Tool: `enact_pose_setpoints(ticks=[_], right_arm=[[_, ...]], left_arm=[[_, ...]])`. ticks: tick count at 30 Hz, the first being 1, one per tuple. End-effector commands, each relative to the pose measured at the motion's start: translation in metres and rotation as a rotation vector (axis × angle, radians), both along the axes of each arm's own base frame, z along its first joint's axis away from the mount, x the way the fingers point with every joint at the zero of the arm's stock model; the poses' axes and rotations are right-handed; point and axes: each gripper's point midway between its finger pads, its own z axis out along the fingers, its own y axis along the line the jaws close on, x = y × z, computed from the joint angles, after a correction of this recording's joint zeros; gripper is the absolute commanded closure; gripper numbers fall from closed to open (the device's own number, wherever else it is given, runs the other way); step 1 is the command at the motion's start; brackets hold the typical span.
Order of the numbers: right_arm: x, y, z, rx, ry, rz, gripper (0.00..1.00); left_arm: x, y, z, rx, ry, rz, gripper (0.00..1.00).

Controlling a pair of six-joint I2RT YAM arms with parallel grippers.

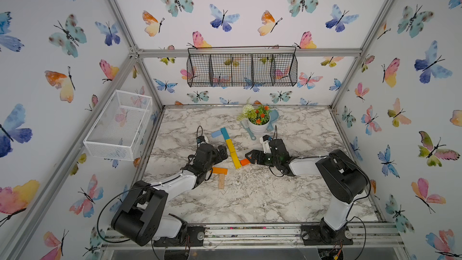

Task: Assemble a giraffe with building blocks
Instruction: Assemble the building block at the center of the board.

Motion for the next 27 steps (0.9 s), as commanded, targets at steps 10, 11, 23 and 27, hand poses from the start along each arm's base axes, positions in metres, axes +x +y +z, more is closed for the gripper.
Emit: enact_pose_setpoints(ticks=[10,11,23,27], right_arm=[[-0.01,0.002,-0.003,-0.003,0.019,0.003,0.05],[-0.01,0.002,-0.003,-0.003,0.02,0.004,0.05],[-0.008,-0.001,0.001,-0.021,0.002,-0.014,0.05],[-0.001,-0.008,0.015,-0.08,-0.056,-0.03,0.05]], left_arm=[[0.005,-0.002,0.009,0.0,-0.024,-0.008,0.02],[0.005,-0.002,0.009,0.0,-0.024,-0.008,0.02],[0.004,0.0,0.012,0.001,-0.034,-0.003,0.02],[0.004,0.001,0.014,0.009,-0.039,0.0,0.02]])
